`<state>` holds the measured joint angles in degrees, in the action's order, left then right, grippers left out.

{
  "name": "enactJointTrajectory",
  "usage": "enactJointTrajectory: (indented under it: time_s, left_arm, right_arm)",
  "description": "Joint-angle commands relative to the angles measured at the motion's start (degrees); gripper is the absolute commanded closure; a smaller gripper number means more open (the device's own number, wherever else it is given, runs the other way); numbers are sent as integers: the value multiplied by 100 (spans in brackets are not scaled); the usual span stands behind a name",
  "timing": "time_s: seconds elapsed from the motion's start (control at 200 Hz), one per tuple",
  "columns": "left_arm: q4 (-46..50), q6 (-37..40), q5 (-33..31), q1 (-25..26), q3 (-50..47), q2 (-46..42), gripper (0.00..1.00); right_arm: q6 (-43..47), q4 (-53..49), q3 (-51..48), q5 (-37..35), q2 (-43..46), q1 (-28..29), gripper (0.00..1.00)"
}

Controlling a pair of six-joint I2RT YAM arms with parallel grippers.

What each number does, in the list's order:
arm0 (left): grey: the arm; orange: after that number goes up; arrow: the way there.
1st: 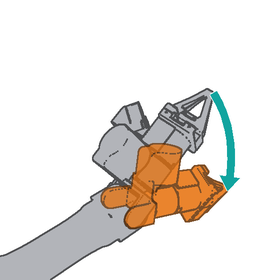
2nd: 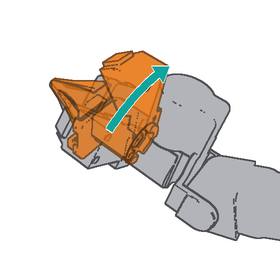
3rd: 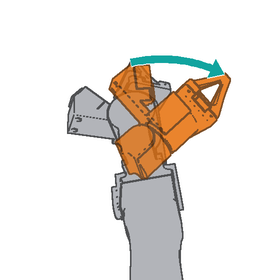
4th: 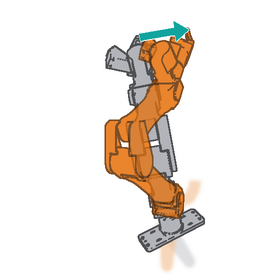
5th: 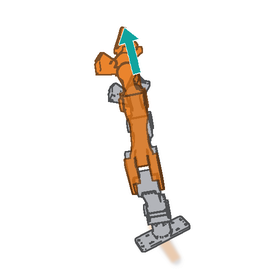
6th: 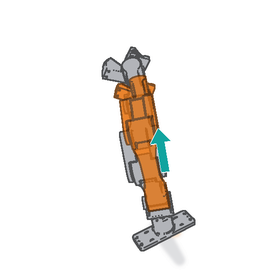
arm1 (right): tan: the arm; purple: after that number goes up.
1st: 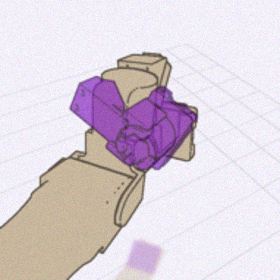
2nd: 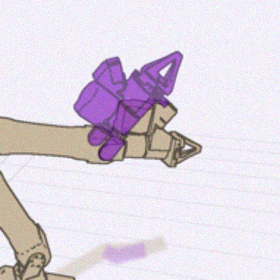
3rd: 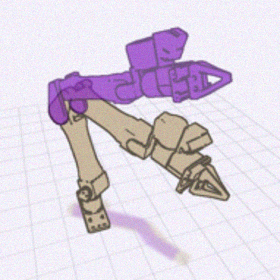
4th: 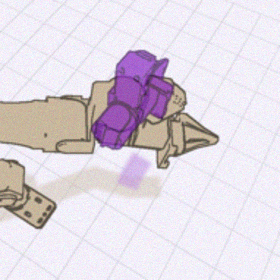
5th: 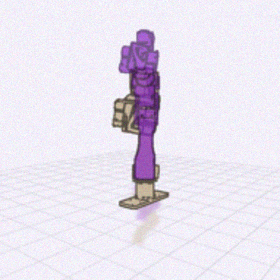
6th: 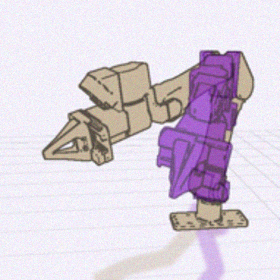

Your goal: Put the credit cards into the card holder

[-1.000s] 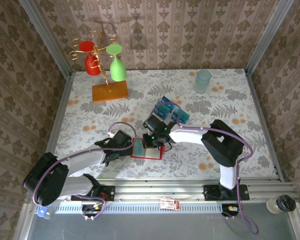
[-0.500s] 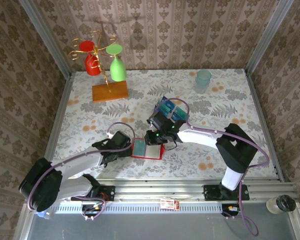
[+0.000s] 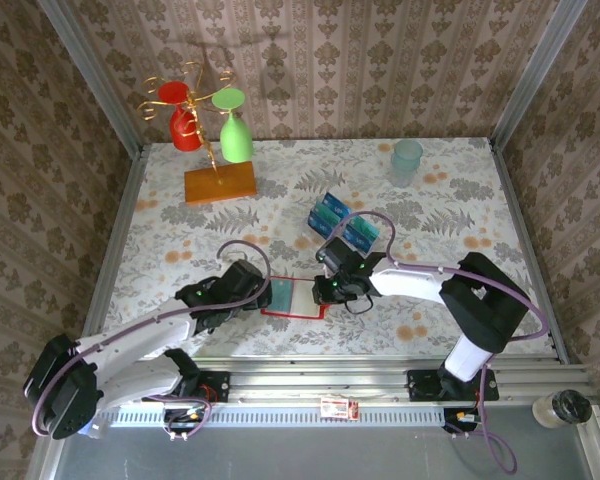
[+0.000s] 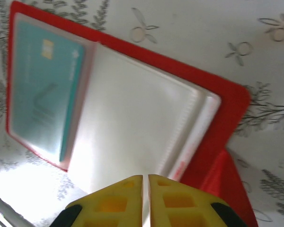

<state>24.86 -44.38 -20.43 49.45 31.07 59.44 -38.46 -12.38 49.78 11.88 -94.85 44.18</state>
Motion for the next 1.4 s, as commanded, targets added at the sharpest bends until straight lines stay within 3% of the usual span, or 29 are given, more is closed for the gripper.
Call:
enactJointTrajectory:
  time_s: [0.0, 0.35, 0.88, 1.395]
  left_arm:
    - [-65, -167, -97, 204, 282, 220, 0]
    - [-772, -172, 90, 575, 391, 1005, 0]
    - [-1305, 127, 384, 618, 132, 1289, 0]
    - [-1790, 255, 525, 689, -153, 1519, 0]
  right_arm:
    - [180, 1, -83, -181, 264, -182, 90]
    - [86, -12, 377, 86, 163, -125, 92]
    - [-18, -147, 663, -344, -517, 108, 93]
    - [-293, 358, 695, 245, -956, 125, 98]
